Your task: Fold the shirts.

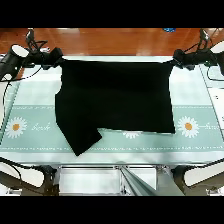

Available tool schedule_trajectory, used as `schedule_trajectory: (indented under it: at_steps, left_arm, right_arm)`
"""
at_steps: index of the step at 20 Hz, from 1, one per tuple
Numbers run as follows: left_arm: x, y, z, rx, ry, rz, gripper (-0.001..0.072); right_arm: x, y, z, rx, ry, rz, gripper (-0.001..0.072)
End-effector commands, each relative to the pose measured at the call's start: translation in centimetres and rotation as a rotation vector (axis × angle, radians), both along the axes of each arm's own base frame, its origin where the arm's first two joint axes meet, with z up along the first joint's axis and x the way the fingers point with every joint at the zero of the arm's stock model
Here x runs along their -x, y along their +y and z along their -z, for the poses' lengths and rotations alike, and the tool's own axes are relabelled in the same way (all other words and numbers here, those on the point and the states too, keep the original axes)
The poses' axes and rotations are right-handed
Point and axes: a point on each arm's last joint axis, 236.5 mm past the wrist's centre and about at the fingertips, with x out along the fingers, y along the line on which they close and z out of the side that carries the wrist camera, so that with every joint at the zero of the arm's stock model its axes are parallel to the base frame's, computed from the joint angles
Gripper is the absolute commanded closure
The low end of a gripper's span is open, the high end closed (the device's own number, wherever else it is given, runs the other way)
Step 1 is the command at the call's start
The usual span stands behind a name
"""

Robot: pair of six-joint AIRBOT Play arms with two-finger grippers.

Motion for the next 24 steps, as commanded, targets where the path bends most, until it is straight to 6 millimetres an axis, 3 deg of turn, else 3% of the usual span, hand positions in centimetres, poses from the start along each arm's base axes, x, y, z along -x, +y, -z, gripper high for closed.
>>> schedule_trajectory:
  at_steps: [1,4,7,9,13,14,15,16,17,20,22,24]
  left_arm:
    - [2.1,-0.9,1.3,0.035,0.119,0.080,0.0682]
    - [7.0,-1.4,2.9,-0.025,0.245,0.302,0.0683]
    - [11.1,0.6,6.4,-0.129,0.415,0.365,0.0683]
    - [12.7,0.5,8.0,-0.115,0.474,0.377,0.0682]
    - [14.0,0.1,9.9,-0.092,0.535,0.392,0.0682]
    - [14.5,-0.1,10.2,-0.083,0.558,0.401,0.0681]
    - [15.1,-0.2,10.3,-0.066,0.596,0.392,0.0614]
    - [16.0,-0.2,10.1,-0.051,0.635,0.403,0.0328]
    - [16.9,0.2,9.6,-0.050,0.673,0.420,0.0198]
    - [19.7,3.1,7.0,-0.084,0.767,0.422,0.0198]
    - [19.7,5.1,4.2,-0.102,0.693,0.351,0.0198]
    - [21.0,7.0,2.2,-0.114,0.616,0.274,0.0198]
  right_arm:
    - [1.1,0.4,1.4,-0.003,0.075,-0.058,0.0694]
    - [4.0,-0.4,1.5,0.035,0.159,-0.126,0.0694]
    - [6.9,-1.4,3.8,0.107,0.290,-0.178,0.0694]
    - [8.0,-1.4,5.2,0.101,0.333,-0.179,0.0694]
    - [9.4,-1.1,8.2,0.075,0.389,-0.150,0.0693]
    - [9.7,-1.1,8.8,0.062,0.408,-0.119,0.0639]
    - [9.9,-1.1,9.1,0.048,0.430,-0.087,0.0439]
    - [10.4,-1.0,9.0,0.047,0.444,-0.099,0.0296]
    - [11.0,-1.1,8.4,0.040,0.462,-0.103,0.0295]
    - [12.6,-3.4,4.3,0.055,0.459,-0.086,0.0296]
    - [14.4,-6.7,1.2,0.121,0.444,-0.018,0.0296]
    - [16.7,-9.3,-0.7,0.170,0.425,0.061,0.0296]
